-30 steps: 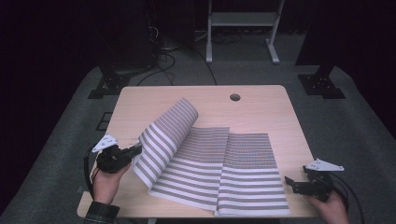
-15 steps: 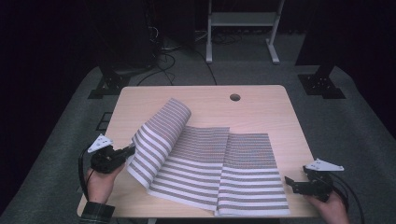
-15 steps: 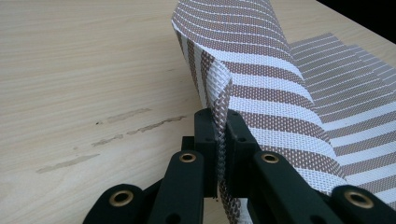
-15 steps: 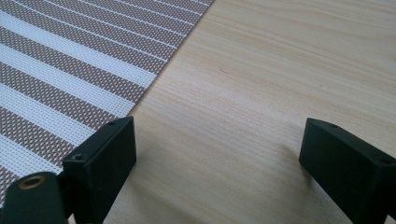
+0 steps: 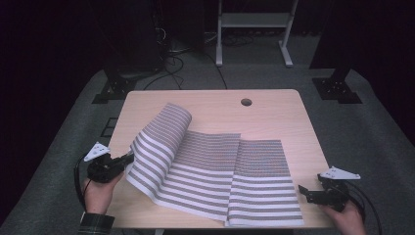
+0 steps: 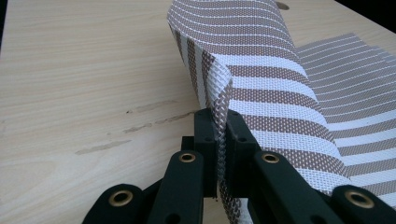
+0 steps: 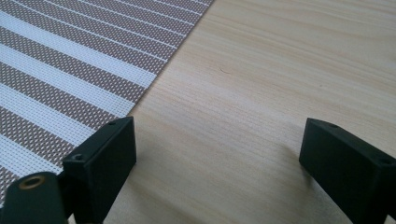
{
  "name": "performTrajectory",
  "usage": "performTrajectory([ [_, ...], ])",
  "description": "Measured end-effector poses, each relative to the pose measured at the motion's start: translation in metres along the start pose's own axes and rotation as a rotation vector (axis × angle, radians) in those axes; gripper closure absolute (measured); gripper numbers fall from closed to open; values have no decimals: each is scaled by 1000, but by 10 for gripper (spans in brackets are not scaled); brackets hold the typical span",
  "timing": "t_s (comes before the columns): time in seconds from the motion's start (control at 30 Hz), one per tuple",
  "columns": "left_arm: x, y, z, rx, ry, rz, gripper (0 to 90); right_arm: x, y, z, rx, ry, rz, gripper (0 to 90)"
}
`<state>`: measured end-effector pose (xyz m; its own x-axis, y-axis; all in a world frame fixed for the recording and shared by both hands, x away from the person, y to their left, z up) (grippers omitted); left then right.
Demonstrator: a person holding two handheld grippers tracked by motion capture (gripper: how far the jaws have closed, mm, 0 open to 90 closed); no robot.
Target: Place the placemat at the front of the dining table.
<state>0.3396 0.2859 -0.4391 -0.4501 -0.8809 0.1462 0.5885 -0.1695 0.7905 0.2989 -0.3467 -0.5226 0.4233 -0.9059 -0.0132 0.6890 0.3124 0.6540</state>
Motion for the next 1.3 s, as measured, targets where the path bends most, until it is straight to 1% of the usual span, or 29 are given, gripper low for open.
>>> performTrajectory([
  [0.17, -3, -1, 3, 1, 12, 4, 856, 0, 0, 0, 0, 0, 0, 96],
  [0.3, -8, -4, 7, 3, 29, 17, 854, 0, 0, 0, -1, 0, 0, 96],
  [0.4, -10, -7, 9, -4, 36, 22, 854, 0, 0, 0, -1, 0, -1, 96],
  [0.5, -10, -10, 9, -17, 38, 19, 854, 0, 0, 0, -1, 0, -1, 96],
  [0.57, -10, -11, 9, -18, 44, 21, 853, 0, 0, 0, -1, 0, 0, 96],
  [0.7, -11, -10, 10, -15, 50, 16, 852, -1, -2, 2, -12, 19, 20, 98],
  [0.77, -11, -10, 11, -16, 51, 15, 852, -2, 0, 4, -23, 29, 21, 119],
  [0.93, -12, -10, 12, -15, 54, 18, 852, -9, 12, 7, 19, 60, 27, 132],
  [1.0, -13, -10, 12, -15, 56, 17, 852, -12, 18, 8, 27, 73, 29, 159],
  [1.1, -13, -11, 12, -19, 56, 18, 852, -17, 27, 8, 36, 104, 11, 192],
  [1.17, -12, -11, 11, -22, 54, 12, 852, -18, 34, 9, 49, 129, -4, 217],
  [1.2, -12, -11, 11, -22, 54, 12, 852, -18, 34, 9, 49, 129, -4, 217],
  [1.23, -11, -11, 10, -22, 53, 11, 852, -18, 41, 8, 63, 140, -18, 219],
  [1.27, -11, -11, 10, -23, 52, 11, 852, -18, 48, 7, 65, 146, -23, 219],
  [1.3, -10, -11, 10, -23, 50, 10, 852, -18, 48, 7, 65, 146, -23, 219],
])
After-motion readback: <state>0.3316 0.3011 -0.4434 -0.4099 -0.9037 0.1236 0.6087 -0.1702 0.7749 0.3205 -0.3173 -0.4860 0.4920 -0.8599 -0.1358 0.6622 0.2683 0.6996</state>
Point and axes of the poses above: each handheld gripper's, and its own axes: z roughly backward along the jaws, y roughly out of its top, x roughly to its right, the point moved 5 cm from there along -z, roughly forward along the jaws, and after that the axes turned 6 degrees about -x, right-handed, at the moved point
